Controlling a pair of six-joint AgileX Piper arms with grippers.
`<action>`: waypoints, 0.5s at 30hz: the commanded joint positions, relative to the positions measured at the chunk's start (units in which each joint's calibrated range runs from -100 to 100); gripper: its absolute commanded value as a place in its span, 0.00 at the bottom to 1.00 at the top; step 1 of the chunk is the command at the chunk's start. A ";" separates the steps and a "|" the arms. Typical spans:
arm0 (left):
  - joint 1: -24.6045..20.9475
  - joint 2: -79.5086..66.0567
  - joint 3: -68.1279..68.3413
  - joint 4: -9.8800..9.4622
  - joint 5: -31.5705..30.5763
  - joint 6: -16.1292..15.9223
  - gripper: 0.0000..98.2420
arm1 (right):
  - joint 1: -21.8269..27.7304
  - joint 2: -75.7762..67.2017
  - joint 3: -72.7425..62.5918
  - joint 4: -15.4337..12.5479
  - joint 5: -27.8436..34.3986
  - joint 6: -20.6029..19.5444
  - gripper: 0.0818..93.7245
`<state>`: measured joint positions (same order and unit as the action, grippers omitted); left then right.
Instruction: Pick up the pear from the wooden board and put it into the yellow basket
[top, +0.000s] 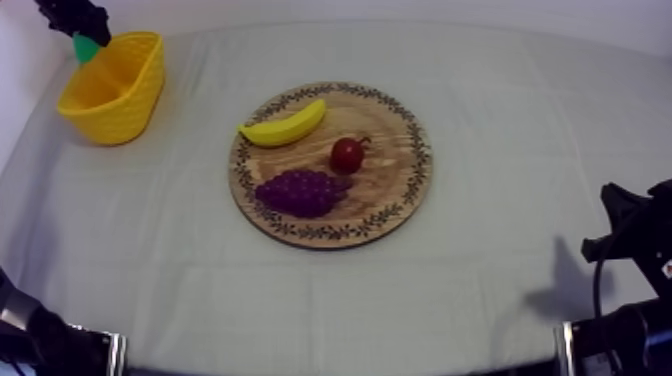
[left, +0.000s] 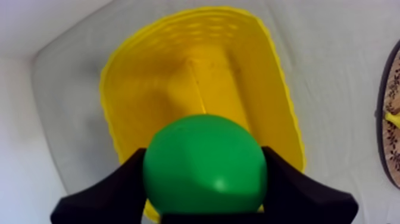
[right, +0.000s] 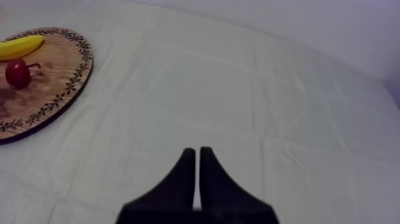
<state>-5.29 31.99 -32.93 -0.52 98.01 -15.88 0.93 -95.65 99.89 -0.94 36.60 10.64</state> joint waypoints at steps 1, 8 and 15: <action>-0.20 2.64 -0.13 0.76 -0.74 0.41 0.57 | -0.01 -0.02 0.00 -0.01 0.01 0.03 0.00; -0.89 8.78 0.33 2.40 -2.93 1.82 0.71 | -0.01 -0.02 0.00 -0.01 0.01 0.03 0.00; -0.98 10.59 0.60 2.59 -3.43 5.11 0.96 | -0.01 -0.02 0.00 -0.01 0.01 0.05 0.00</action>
<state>-6.27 42.56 -32.17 2.04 94.62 -11.54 0.93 -95.65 99.89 -0.94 36.60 10.71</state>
